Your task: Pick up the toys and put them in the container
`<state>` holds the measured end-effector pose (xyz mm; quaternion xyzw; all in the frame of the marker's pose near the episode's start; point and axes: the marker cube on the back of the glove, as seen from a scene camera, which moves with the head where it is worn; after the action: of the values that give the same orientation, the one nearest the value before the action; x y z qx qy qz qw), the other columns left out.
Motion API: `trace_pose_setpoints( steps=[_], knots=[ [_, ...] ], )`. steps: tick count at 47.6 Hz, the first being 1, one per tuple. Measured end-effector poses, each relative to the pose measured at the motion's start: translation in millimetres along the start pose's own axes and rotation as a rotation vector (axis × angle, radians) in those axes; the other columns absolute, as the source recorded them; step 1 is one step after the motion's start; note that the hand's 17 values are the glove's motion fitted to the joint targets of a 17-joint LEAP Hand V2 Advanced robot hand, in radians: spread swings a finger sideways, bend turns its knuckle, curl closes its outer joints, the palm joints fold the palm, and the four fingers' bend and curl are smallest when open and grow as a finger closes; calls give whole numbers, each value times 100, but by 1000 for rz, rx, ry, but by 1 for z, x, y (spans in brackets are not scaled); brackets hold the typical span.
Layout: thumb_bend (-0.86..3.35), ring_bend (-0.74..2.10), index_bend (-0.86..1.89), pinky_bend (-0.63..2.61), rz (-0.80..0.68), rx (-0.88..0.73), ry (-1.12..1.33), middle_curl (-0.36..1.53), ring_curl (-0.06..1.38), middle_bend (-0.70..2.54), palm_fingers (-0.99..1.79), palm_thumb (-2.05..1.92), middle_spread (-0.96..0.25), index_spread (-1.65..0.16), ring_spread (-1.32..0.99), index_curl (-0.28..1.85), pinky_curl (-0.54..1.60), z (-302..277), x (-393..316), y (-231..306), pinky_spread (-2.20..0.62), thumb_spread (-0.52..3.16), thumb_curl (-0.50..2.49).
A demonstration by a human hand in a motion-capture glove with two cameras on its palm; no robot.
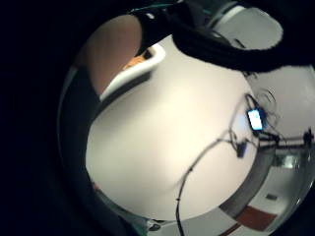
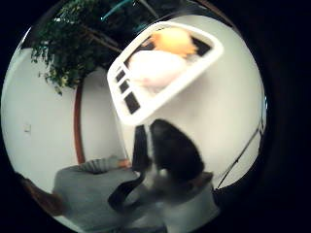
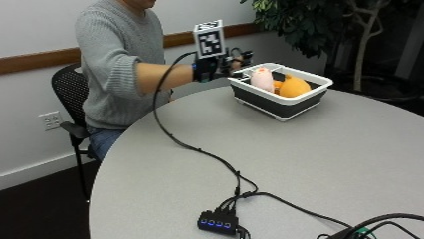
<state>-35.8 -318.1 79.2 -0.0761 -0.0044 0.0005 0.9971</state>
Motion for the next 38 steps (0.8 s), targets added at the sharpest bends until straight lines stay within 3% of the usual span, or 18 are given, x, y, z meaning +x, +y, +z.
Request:
trace_pose_setpoints(
  steps=[5,11,19,29,38],
  knots=[
    [-4,12,18,90,109,46,98,22,24,7,-31,-6,-10,-33,-3,36,35,-2,45,91,6,130,35],
    [-4,12,18,88,218,49,104,19,22,7,-29,-5,-10,-34,-3,36,34,-4,69,143,7,135,32],
    [-4,12,17,86,192,10,73,18,20,8,-27,-6,-9,-34,-2,36,34,7,41,195,7,138,28],
    [-4,14,15,86,198,6,26,17,18,10,-25,-6,-9,-34,-2,35,34,33,-18,300,7,138,24],
    [-4,15,17,83,226,-78,-41,17,18,11,-21,-5,-10,-35,-3,34,34,55,-22,334,7,138,22]
  ],
)
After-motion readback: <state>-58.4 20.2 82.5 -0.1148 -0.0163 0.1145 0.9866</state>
